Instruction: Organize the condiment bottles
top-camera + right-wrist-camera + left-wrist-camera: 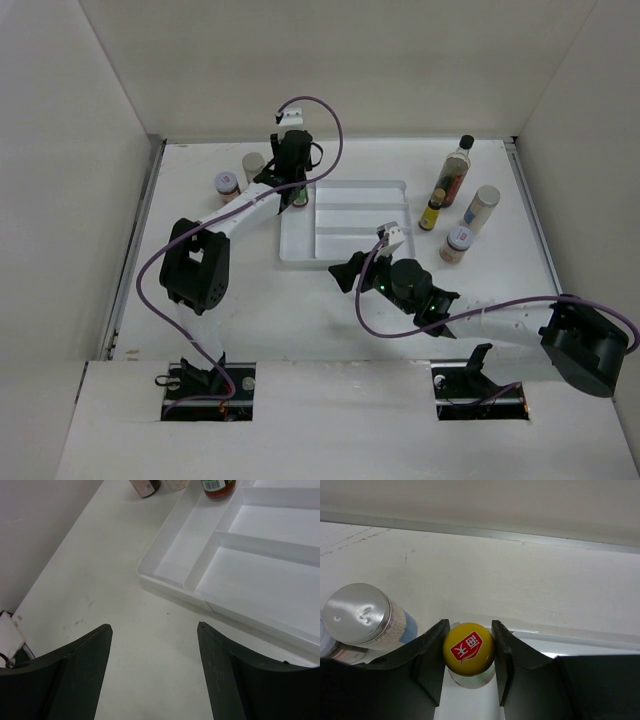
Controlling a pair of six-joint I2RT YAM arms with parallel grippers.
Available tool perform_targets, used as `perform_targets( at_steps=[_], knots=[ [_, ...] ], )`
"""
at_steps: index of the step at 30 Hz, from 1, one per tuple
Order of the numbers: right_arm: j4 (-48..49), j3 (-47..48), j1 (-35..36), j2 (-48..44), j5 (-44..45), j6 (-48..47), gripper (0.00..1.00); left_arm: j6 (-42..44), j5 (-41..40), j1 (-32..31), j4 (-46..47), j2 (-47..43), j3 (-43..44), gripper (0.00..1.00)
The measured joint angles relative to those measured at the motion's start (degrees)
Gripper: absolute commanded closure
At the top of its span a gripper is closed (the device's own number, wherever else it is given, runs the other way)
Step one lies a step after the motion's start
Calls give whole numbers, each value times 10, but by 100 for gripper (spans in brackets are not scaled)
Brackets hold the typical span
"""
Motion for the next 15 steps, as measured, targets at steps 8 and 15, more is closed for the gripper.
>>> perform_targets(
  at_steps=[8, 15],
  knots=[
    [0, 0, 0, 1, 0, 0, 24, 1, 0, 7, 59, 11, -28, 61],
    [0, 0, 0, 4, 0, 0, 22, 4, 0, 10, 100, 9, -34, 23]
  ],
)
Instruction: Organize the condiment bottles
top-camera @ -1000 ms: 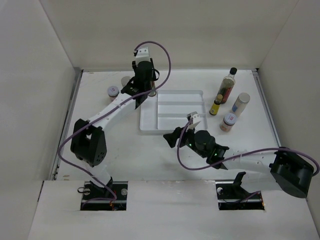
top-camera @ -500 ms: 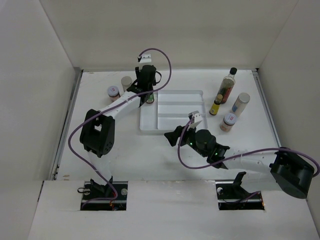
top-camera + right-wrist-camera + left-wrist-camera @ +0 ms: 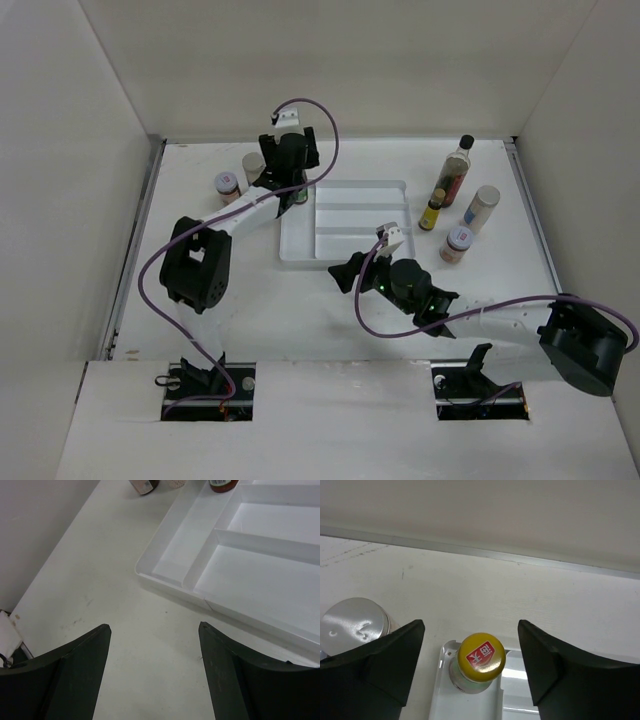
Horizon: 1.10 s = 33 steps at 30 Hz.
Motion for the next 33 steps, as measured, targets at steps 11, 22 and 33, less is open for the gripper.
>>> perform_targets(
  at_steps=[11, 22, 33],
  knots=[
    [0, 0, 0, 0, 0, 0, 21, 3, -6, -5, 4, -93, -24, 15],
    [0, 0, 0, -1, 0, 0, 20, -38, -15, 65, -48, -134, -75, 15],
    [0, 0, 0, -1, 3, 0, 16, -52, 4, 93, -103, -46, -25, 19]
  ],
)
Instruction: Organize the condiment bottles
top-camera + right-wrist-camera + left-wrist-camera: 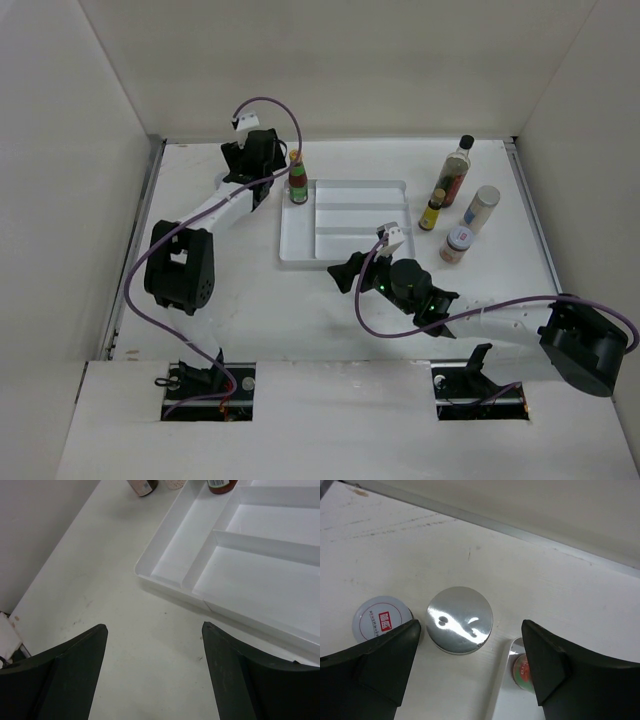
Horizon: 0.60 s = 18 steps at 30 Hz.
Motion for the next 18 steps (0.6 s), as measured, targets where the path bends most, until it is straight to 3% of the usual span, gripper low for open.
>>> perform_targets(
  at_steps=[8, 14, 18],
  knots=[
    [0, 0, 0, 0, 0, -1, 15, -8, 2, 6, -18, 37, 10, 27],
    [-1, 0, 0, 4, 1, -1, 15, -16, 3, 13, -17, 44, 19, 63],
    [0, 0, 0, 4, 1, -1, 15, -17, 3, 12, -17, 42, 18, 68]
  ],
)
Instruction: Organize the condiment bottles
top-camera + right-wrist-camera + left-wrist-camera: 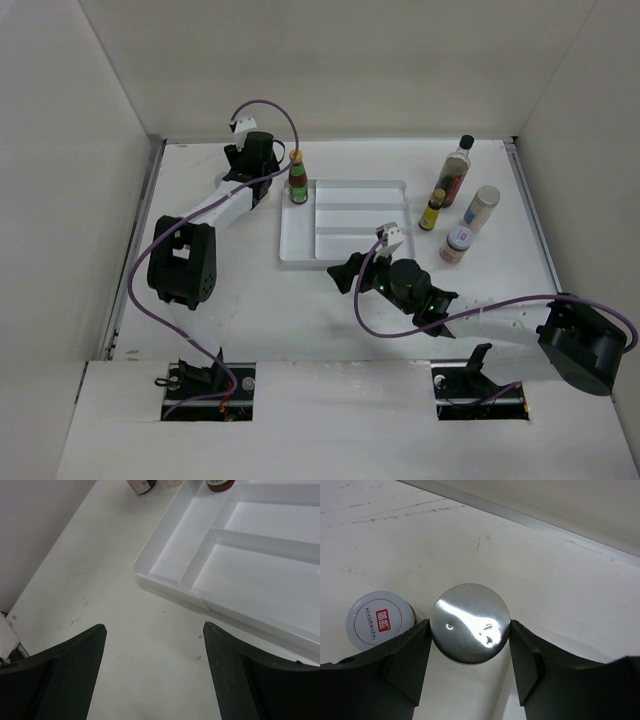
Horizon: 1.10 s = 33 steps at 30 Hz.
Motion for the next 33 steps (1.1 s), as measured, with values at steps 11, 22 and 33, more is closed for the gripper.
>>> perform_targets(
  at_steps=[11, 22, 33],
  knots=[
    [0, 0, 0, -4, 0, 0, 13, 5, -28, -51, 18, -166, -105, 70],
    [2, 0, -3, -16, 9, 1, 12, 11, -59, -124, 40, -270, -174, 70],
    [1, -10, -21, -18, 17, 2, 12, 11, -39, -195, 47, -188, -176, 70]
  ],
)
